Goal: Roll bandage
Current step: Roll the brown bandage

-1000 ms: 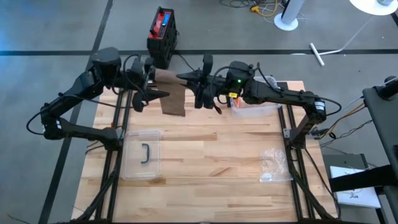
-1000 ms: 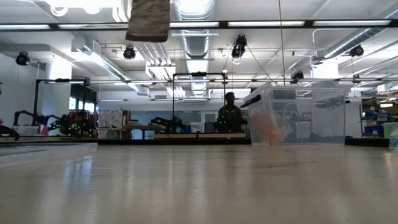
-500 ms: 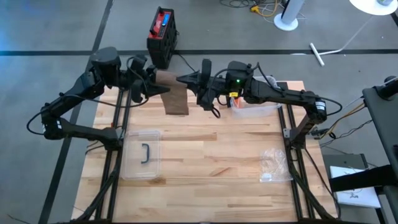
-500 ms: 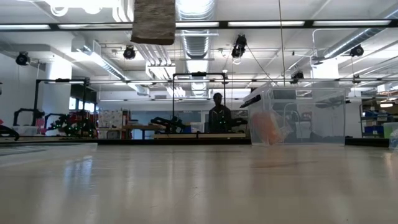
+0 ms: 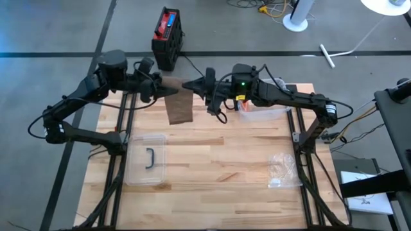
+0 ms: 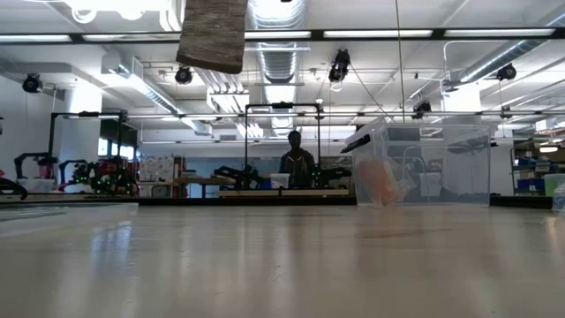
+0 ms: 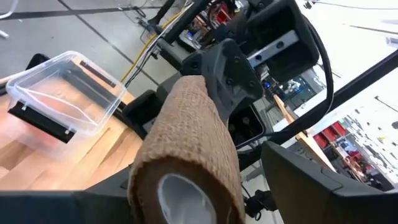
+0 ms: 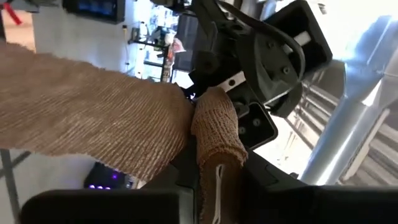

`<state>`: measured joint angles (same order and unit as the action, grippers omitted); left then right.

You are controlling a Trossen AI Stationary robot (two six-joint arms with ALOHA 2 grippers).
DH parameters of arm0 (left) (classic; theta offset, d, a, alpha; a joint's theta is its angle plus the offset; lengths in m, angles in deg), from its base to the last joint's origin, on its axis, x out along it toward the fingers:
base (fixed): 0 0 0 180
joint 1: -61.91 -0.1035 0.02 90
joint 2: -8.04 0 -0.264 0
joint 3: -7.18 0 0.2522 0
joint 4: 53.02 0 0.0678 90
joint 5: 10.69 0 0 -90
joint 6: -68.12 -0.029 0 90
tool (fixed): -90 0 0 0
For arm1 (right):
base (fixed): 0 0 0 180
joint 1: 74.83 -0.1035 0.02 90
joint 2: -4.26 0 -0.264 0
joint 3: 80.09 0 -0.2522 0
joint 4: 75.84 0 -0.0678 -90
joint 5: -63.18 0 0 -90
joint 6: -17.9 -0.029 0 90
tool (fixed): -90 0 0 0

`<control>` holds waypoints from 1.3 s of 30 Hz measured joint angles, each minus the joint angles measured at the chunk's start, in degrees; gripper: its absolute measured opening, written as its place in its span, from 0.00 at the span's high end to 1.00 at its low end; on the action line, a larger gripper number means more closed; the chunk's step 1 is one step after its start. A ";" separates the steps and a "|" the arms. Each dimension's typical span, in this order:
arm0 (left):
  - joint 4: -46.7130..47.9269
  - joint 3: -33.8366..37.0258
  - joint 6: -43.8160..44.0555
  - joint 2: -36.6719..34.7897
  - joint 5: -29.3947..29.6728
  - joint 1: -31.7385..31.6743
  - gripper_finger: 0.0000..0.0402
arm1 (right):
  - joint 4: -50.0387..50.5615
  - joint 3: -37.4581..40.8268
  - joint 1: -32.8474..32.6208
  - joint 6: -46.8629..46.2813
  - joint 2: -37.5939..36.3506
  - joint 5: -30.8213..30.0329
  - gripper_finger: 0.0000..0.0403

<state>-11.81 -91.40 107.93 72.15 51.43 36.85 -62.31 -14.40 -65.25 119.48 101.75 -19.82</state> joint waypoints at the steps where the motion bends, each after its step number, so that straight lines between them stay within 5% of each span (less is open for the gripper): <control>1: 0.21 0.00 0.04 0.05 0.05 0.00 0.42 | 0.14 0.00 0.00 0.76 0.02 0.00 0.87; 6: 0.85 0.00 -0.79 0.31 0.42 -0.07 0.49 | 0.57 0.04 -0.06 3.05 0.07 0.22 0.84; 15: 2.24 -0.11 -7.19 0.10 2.63 -0.22 0.90 | 0.76 0.11 -0.49 -1.84 0.11 -0.09 0.73; 21: 2.59 -0.31 -15.27 -1.05 8.39 -0.27 0.90 | 1.31 -0.10 -2.04 -27.34 -1.70 -0.80 0.58; 29: 2.73 -0.31 -36.92 -1.36 11.02 -0.15 0.80 | -1.80 -0.50 -0.33 -69.08 -6.21 -0.08 0.41; 34: -2.95 1.70 -45.61 -0.63 11.07 -0.11 0.84 | -0.15 -0.40 2.53 -82.77 -5.56 1.70 0.38; 39: -7.62 3.20 -48.48 -0.59 10.93 -0.11 0.84 | 1.04 -0.42 3.43 -85.44 -5.36 2.49 0.40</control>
<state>-19.44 -88.20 59.45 71.56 62.36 36.74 -61.26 -14.81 -61.81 34.04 96.40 -17.32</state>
